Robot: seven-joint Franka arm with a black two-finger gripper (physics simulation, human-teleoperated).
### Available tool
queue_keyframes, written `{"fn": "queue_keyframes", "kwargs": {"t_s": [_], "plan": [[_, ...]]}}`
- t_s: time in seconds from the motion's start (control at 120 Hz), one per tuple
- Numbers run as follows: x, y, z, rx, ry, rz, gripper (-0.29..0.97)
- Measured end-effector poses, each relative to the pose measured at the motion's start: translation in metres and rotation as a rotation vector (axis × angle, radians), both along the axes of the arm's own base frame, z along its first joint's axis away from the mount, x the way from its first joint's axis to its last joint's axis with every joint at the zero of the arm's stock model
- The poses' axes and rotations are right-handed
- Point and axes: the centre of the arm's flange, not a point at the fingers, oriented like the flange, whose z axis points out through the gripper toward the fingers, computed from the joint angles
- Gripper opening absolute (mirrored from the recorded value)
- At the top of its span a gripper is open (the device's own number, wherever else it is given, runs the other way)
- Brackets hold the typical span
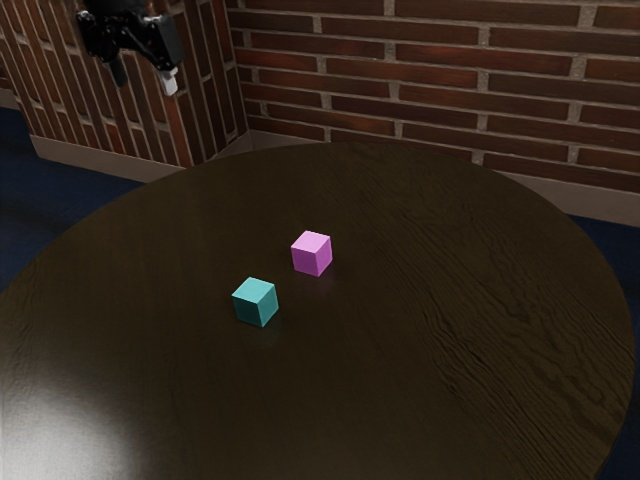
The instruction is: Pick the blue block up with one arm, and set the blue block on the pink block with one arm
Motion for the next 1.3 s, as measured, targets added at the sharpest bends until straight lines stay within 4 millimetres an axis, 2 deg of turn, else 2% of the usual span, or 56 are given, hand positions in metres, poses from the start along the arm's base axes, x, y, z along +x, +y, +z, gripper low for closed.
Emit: {"fn": "queue_keyframes", "kwargs": {"t_s": [0.075,0.167,0.242,0.3,0.392,0.492,0.633,0.775,0.875,0.958,1.133,1.3], "plan": [[0.007,0.000,-0.050,0.007,0.073,-0.006,0.68],[-0.003,0.004,-0.117,0.009,0.133,-0.008,0.68],[-0.003,0.024,-0.163,0.012,0.152,0.021,0.68],[-0.004,0.045,-0.186,0.012,0.148,0.057,0.68],[0.000,0.063,-0.202,0.014,0.116,0.084,0.68],[0.006,0.055,-0.206,0.014,0.076,0.066,0.68],[0.008,0.040,-0.256,0.006,0.142,0.036,0.68],[0.023,0.033,-0.306,0.007,0.168,0.014,0.68],[0.029,0.033,-0.343,0.008,0.142,0.002,0.68],[0.024,0.037,-0.368,0.008,0.114,-0.001,0.68],[0.007,0.034,-0.404,0.009,0.018,-0.021,0.68],[0.020,0.025,-0.432,-0.005,-0.078,-0.031,0.68]]}}
